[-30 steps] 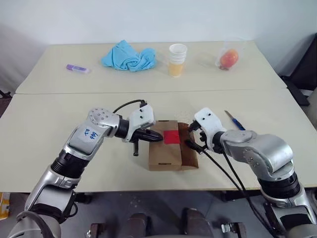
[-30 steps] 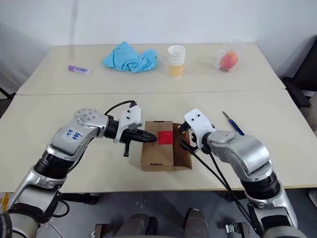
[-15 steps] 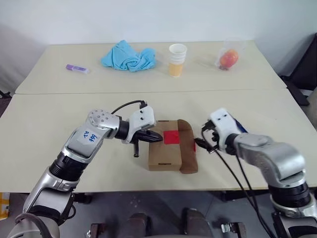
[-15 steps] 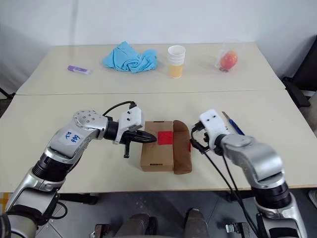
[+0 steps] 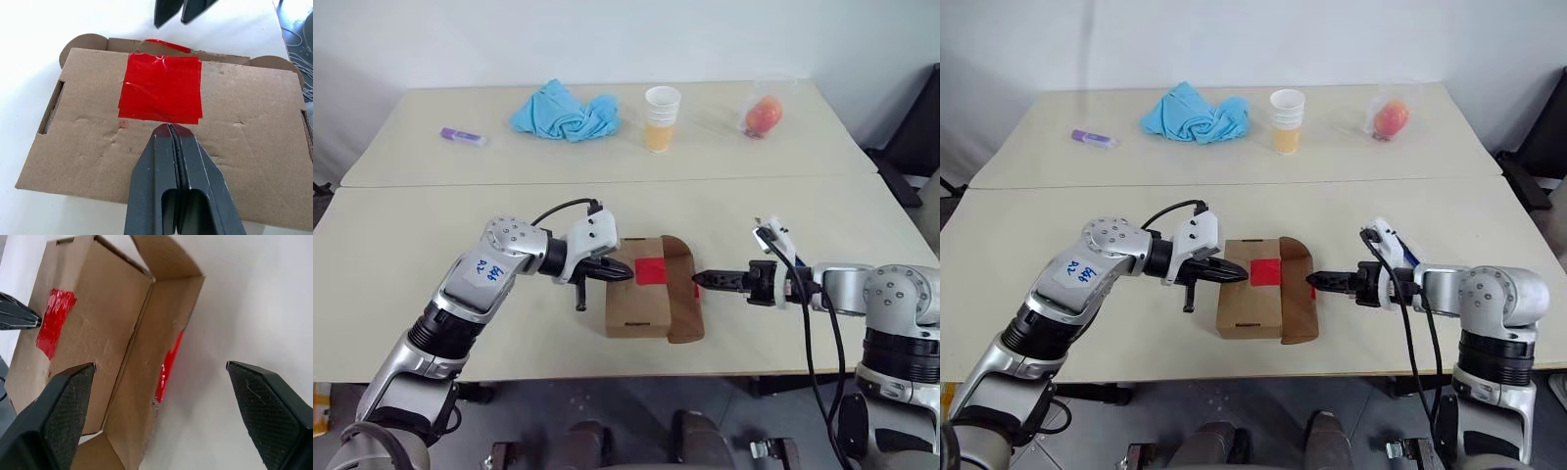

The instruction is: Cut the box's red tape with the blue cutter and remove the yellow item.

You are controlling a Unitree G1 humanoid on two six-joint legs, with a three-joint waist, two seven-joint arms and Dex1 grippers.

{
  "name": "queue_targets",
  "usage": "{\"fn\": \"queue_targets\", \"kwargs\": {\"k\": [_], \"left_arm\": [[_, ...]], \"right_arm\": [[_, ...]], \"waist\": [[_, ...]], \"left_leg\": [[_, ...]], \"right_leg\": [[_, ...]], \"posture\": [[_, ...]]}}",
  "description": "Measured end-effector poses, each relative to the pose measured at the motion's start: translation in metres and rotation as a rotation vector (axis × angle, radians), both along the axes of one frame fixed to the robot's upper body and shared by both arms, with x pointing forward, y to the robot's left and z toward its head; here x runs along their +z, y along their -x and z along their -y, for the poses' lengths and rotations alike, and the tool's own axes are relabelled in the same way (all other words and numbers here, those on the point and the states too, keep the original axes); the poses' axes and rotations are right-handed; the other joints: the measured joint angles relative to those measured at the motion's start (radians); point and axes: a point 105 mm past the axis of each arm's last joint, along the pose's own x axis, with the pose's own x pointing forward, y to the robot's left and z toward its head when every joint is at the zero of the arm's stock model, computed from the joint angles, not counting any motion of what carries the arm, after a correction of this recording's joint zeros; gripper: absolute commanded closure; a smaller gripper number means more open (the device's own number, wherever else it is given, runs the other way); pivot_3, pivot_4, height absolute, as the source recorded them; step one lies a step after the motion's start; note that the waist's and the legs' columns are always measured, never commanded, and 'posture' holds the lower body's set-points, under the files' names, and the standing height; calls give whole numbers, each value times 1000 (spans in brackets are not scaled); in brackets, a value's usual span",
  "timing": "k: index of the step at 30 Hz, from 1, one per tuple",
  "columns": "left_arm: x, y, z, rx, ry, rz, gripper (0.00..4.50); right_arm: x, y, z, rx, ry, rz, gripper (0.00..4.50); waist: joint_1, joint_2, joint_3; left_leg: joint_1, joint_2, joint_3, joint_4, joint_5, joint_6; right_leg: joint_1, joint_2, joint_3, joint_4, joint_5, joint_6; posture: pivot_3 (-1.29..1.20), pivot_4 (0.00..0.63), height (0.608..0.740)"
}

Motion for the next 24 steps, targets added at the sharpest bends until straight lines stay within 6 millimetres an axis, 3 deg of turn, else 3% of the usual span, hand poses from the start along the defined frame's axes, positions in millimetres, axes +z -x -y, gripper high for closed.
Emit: {"fn": "queue_targets", "kwargs": {"k": [4, 5, 7, 12, 24], "left_arm": [[0, 0, 0, 2, 1, -1, 4500], [0, 0, 0, 3, 1, -1, 4500], [0, -1, -1, 6, 2, -2, 4500], [0, -2, -2, 10, 4, -6, 4500], [-2, -4, -4, 18, 5, -17, 4500]], "right_arm": [[-5, -2, -14, 44, -10, -10, 32], [-5, -3, -16, 54, -10, -7, 204], [-7, -4, -20, 70, -6, -4, 610], [-15, -8, -30, 109, 14, -13, 2270], [-20, -23, -51, 233, 57, -36, 2270]], "waist": [[0, 0, 0], [0, 0, 0], [0, 0, 0], [-2, 0, 0], [-7, -3, -3]], "left_leg": [[0, 0, 0, 0, 0, 0], [0, 0, 0, 0, 0, 0], [1, 0, 0, 0, 0, 0], [1, 0, 0, 0, 0, 0], [9, 2, 0, -1, 0, -2]], "right_leg": [[0, 0, 0, 0, 0, 0], [0, 0, 0, 0, 0, 0], [0, 0, 0, 0, 0, 0], [0, 0, 0, 0, 0, 0], [8, 1, 0, -1, 0, 0]], "posture": [[0, 150, 740], [0, 150, 740], [0, 150, 740], [0, 150, 740], [0, 150, 740]]}}
